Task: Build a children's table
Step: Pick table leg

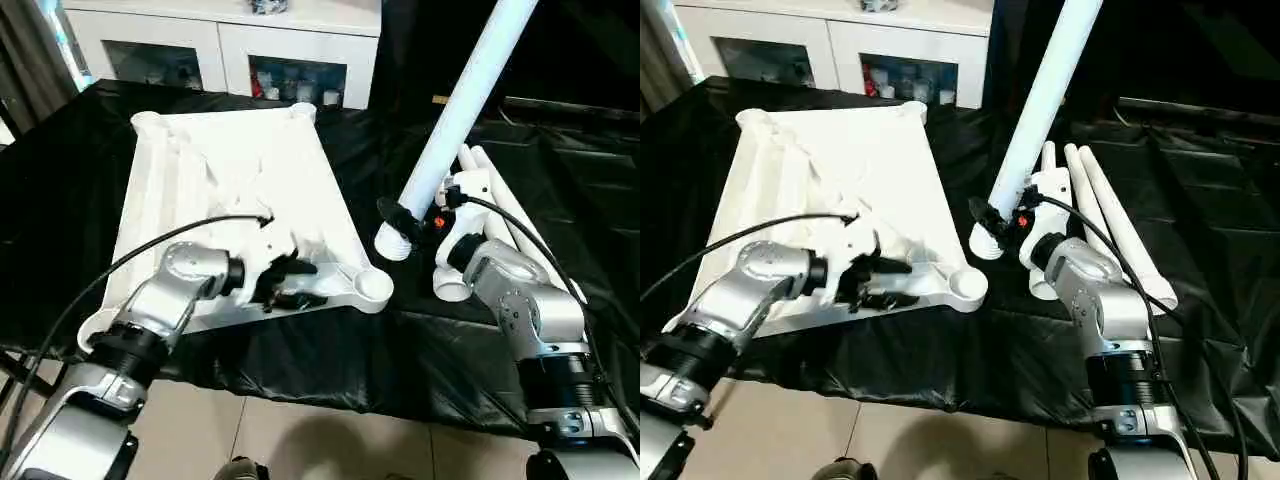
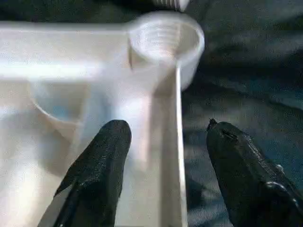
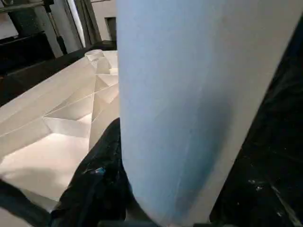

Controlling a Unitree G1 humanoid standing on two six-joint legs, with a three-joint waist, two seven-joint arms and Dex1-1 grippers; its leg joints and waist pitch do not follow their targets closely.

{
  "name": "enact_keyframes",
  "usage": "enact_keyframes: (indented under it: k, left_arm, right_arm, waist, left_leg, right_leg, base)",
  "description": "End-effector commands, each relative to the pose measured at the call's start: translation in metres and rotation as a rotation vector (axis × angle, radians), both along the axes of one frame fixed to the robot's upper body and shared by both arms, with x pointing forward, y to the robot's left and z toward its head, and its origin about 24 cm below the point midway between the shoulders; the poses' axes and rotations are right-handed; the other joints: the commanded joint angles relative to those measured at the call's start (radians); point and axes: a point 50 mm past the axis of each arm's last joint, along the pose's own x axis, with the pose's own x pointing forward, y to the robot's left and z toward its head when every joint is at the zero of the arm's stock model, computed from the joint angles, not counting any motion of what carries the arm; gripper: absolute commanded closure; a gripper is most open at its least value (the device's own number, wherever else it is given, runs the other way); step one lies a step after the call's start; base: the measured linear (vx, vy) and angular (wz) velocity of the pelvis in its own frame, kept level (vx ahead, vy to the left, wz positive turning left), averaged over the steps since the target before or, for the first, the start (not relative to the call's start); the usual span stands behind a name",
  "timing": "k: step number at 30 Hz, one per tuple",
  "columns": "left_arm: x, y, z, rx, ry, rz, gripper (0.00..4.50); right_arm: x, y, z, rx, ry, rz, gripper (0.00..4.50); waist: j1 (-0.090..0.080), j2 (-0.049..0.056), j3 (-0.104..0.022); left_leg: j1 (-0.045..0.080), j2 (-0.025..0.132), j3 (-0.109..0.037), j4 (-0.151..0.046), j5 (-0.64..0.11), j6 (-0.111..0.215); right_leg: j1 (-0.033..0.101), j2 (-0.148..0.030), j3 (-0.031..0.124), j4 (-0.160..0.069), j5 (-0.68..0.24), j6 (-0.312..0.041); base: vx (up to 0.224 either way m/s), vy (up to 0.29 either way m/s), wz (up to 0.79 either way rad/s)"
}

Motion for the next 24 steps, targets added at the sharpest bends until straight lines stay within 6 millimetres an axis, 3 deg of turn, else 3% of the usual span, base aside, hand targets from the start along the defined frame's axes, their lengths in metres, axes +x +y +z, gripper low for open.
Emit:
enact_keyframes:
  k: [1,4,8,17,24]
  left_arm:
    - [0.001,0.003,-0.008,0.051,0.009,0.022,1.82]
    - [0.003,0.006,-0.008,0.056,0.038,0.058,1.89]
    - [0.001,0.008,-0.008,0.059,0.067,0.045,2.33]
    - [0.0,0.009,-0.008,0.059,0.098,0.031,2.95]
    - [0.0,0.008,-0.006,0.052,0.091,0.024,3.68]
  right_arm:
    - [-0.002,0.002,0.009,0.003,-0.037,0.022,2.61]
    - [-0.003,0.003,0.011,0.011,-0.037,0.034,2.61]
    - [-0.005,0.005,0.011,0.015,-0.029,0.058,2.61]
    - [-0.006,0.007,0.011,0.023,-0.027,0.071,2.61]
    - [-0.009,0.013,0.012,-0.018,-0.038,0.125,2.61]
  waist:
    - [-0.002,0.015,-0.082]
    - [-0.005,0.014,-0.079]
    - [-0.008,0.015,-0.078]
    - [-0.009,0.018,-0.082]
    - [-0.01,0.019,-0.08]
  left_leg:
    - [0.041,0.026,-0.015,-0.075,-0.284,-0.069]
    - [0.043,0.027,-0.015,-0.076,-0.299,-0.066]
    - [0.044,0.028,-0.016,-0.077,-0.324,-0.068]
    - [0.042,0.027,-0.014,-0.075,-0.28,-0.056]
    - [0.043,0.028,-0.015,-0.078,-0.307,-0.063]
  right_leg:
    - [0.032,-0.046,0.022,-0.071,-0.122,-0.217]
    - [0.032,-0.046,0.022,-0.074,-0.149,-0.218]
    - [0.028,-0.047,0.024,-0.08,-0.207,-0.213]
    - [0.03,-0.045,0.023,-0.074,-0.127,-0.227]
    - [0.029,-0.046,0.023,-0.078,-0.167,-0.22]
  base:
    - [0.0,0.0,0.0]
    - [0.0,0.0,0.0]
    - [0.0,0.0,0.0]
    - [0.0,0.0,0.0]
    - [0.0,0.0,0.0]
